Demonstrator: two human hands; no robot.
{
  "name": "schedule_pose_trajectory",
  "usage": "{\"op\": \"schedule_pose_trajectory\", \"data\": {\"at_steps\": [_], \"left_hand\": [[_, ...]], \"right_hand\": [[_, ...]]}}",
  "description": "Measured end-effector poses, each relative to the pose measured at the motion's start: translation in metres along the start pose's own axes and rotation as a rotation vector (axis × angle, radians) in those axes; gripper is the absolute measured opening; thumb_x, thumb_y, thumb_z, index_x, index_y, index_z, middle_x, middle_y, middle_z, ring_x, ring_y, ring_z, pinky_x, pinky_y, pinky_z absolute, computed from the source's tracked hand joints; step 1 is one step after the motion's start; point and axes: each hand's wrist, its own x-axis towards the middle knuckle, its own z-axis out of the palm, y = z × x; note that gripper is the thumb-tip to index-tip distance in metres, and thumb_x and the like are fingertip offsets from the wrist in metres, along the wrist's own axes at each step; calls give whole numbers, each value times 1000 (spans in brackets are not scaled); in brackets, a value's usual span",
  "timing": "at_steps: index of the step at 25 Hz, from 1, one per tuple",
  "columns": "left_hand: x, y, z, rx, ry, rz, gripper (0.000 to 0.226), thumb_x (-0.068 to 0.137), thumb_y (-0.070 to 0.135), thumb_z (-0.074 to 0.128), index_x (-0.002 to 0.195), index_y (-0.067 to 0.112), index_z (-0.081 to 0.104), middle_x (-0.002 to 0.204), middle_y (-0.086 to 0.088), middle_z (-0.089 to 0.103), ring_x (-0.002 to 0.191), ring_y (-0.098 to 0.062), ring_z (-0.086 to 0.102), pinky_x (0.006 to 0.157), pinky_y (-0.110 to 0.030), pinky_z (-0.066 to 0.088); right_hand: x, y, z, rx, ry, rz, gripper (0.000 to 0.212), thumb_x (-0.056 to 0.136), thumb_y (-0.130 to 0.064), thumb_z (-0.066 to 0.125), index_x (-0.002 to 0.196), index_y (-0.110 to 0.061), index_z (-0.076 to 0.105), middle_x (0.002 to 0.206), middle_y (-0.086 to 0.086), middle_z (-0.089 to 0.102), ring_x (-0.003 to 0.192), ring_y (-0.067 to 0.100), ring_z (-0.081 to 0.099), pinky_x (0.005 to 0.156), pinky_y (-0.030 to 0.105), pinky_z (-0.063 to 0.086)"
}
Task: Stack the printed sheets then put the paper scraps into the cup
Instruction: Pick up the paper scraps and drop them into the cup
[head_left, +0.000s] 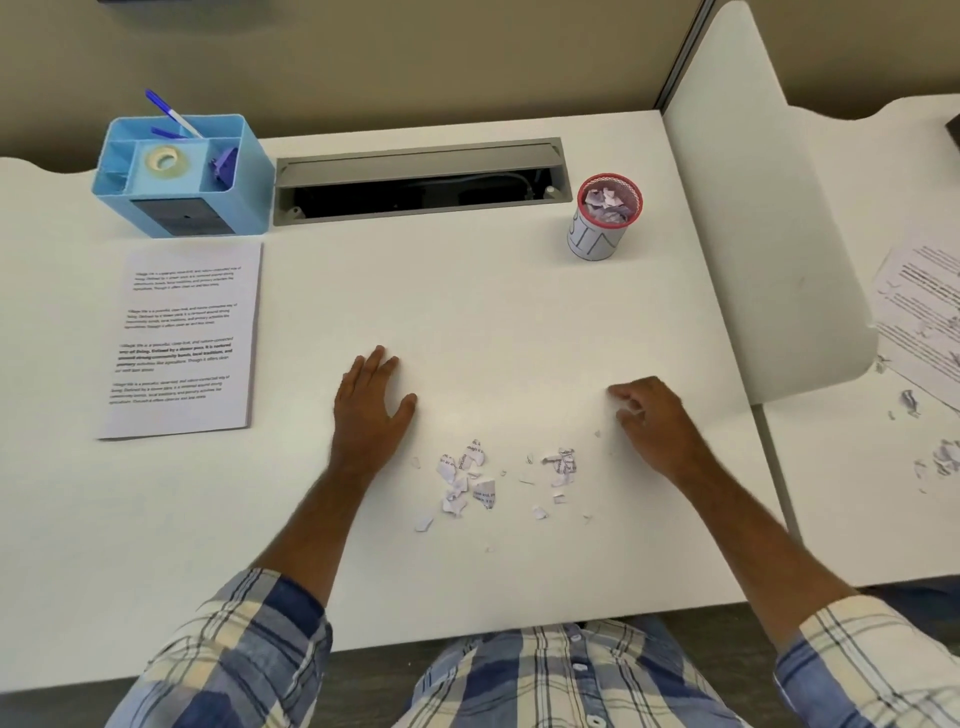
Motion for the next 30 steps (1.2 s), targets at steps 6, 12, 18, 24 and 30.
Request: {"op": "schedule_pose_trajectory", "data": {"at_steps": [6,12,18,24,30], "left_hand": [[-54,2,-11,-15,-7,35,49,90,43,55,136,24,59,142,7,57,127,-26,54,108,-43,39],[-104,2,-12,-107,-70,-38,48,92,37,58,137,21,60,138,5,57,123,-25,54,107,-37,39],[-117,10,-14,-126,-208,-31,73,88,42,81,151,27,47,146,13,47,133,-12,42,114,-36,38],[-115,42,1,-31,-310,113,79,82,43,86,151,27,51,141,6,47,124,-17,45,104,-33,44],[-107,38,18,-152,-216,167,25,90,10,76,114,15,74,109,3,61,100,-20,64,88,-41,56]], "right_hand": [[-48,-18,49,-58,-160,-99,47,93,6,49,135,-11,63,119,3,56,114,25,56,106,39,46],[-67,-33,56,37,-213,-154,44,98,2,50,138,-14,60,123,-3,56,119,20,53,106,30,42],[-73,-40,41,-153,-466,-273,71,91,-41,73,153,-32,41,140,-14,38,125,9,34,101,22,32],[-78,-43,60,-290,-372,-433,39,95,-9,62,133,-20,64,125,0,54,111,20,51,85,36,52],[-73,-33,65,-333,-264,-527,21,87,-2,66,99,-18,72,100,-3,63,85,21,62,65,33,52]]}}
